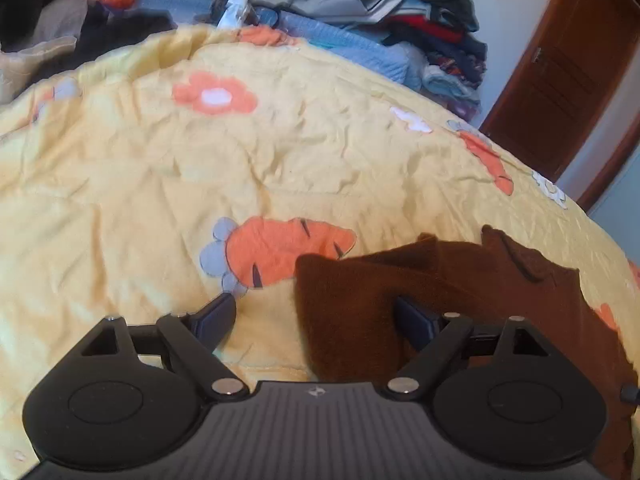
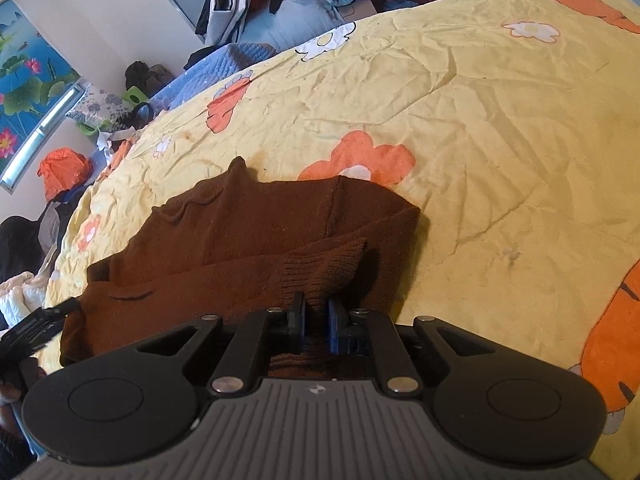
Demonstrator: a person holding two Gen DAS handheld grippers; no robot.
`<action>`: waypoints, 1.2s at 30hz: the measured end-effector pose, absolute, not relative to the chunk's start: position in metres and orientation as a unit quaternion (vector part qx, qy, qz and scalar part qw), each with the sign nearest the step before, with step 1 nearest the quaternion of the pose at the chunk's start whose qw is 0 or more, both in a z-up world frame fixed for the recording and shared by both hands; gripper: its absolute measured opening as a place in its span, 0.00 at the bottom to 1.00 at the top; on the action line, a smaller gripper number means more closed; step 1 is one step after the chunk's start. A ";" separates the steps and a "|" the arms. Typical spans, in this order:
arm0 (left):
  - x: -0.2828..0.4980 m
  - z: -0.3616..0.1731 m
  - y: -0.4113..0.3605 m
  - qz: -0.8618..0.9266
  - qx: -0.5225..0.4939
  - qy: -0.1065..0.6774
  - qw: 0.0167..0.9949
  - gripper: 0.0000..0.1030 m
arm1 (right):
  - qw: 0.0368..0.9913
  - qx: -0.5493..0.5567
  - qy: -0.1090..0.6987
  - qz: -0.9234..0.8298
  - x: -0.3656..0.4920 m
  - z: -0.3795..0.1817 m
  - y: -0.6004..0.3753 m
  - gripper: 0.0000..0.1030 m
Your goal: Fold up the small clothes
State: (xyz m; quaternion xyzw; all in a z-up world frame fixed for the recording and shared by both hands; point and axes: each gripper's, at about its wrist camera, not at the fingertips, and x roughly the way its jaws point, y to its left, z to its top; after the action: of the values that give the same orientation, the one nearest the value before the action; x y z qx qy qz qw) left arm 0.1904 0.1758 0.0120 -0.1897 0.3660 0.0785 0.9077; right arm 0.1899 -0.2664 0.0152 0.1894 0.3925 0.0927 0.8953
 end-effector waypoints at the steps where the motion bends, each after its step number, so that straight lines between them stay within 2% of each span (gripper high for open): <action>1: 0.194 0.012 0.175 0.064 -0.192 0.370 0.907 0.59 | 0.896 0.189 0.391 0.095 0.189 0.016 -0.266 0.17; 2: 0.197 0.012 0.174 0.045 -0.201 0.381 0.901 0.14 | 0.898 0.187 0.387 0.098 0.187 0.019 -0.266 0.17; 3: 0.197 0.015 0.172 0.037 -0.205 0.378 0.902 0.09 | 0.900 0.189 0.380 0.104 0.184 0.023 -0.267 0.16; 7: 0.177 0.043 0.150 0.028 -0.134 0.313 0.940 0.09 | 0.914 0.203 0.337 0.101 0.176 0.042 -0.283 0.14; 9: 0.175 0.045 0.135 0.027 -0.068 0.297 0.952 0.13 | 0.908 0.214 0.352 0.081 0.183 0.031 -0.297 0.14; 11: 0.186 0.029 0.123 0.079 0.019 0.320 0.944 0.13 | 0.901 0.205 0.375 0.076 0.188 0.016 -0.296 0.14; 12: 0.191 0.021 0.124 0.106 0.031 0.338 0.935 0.13 | 0.902 0.192 0.379 0.075 0.189 0.012 -0.292 0.14; 16: 0.186 0.019 0.151 0.099 -0.060 0.347 0.931 0.18 | 0.907 0.180 0.372 0.086 0.185 0.016 -0.283 0.15; 18: 0.185 0.023 0.163 0.089 -0.100 0.350 0.927 0.40 | 0.910 0.176 0.368 0.078 0.187 0.021 -0.288 0.14; 19: 0.183 0.025 0.171 0.081 -0.128 0.346 0.926 0.63 | 0.910 0.186 0.362 0.074 0.187 0.024 -0.295 0.14; 20: 0.180 0.026 0.177 0.073 -0.155 0.336 0.926 0.80 | 0.911 0.201 0.354 0.067 0.188 0.028 -0.303 0.14; 21: 0.176 0.027 0.182 0.059 -0.186 0.326 0.925 0.84 | 0.910 0.215 0.349 0.061 0.189 0.029 -0.310 0.14; 25: 0.186 0.021 0.183 0.003 -0.231 0.345 0.910 0.84 | 0.911 0.170 0.371 0.063 0.191 0.023 -0.297 0.15; 28: 0.195 0.014 0.178 0.003 -0.231 0.358 0.905 0.84 | 0.912 0.186 0.363 0.051 0.192 0.020 -0.301 0.14; 32: 0.198 0.006 0.198 -0.015 -0.324 0.358 0.875 0.84 | 0.905 0.236 0.353 0.037 0.191 0.017 -0.325 0.14; 34: 0.200 0.004 0.199 -0.024 -0.336 0.361 0.870 0.83 | 0.907 0.210 0.363 0.038 0.190 0.015 -0.318 0.14; 35: 0.202 0.005 0.195 -0.023 -0.323 0.362 0.874 0.82 | 0.908 0.204 0.364 0.039 0.189 0.014 -0.315 0.14; 36: 0.204 0.006 0.190 -0.020 -0.301 0.364 0.881 0.72 | 0.908 0.206 0.363 0.041 0.190 0.014 -0.314 0.14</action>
State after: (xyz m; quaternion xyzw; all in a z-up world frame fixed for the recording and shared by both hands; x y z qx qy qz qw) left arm 0.2044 0.1899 0.0063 -0.3010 0.3642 -0.0205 0.8811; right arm 0.1897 -0.3138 0.0143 0.2062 0.3634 0.0414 0.9076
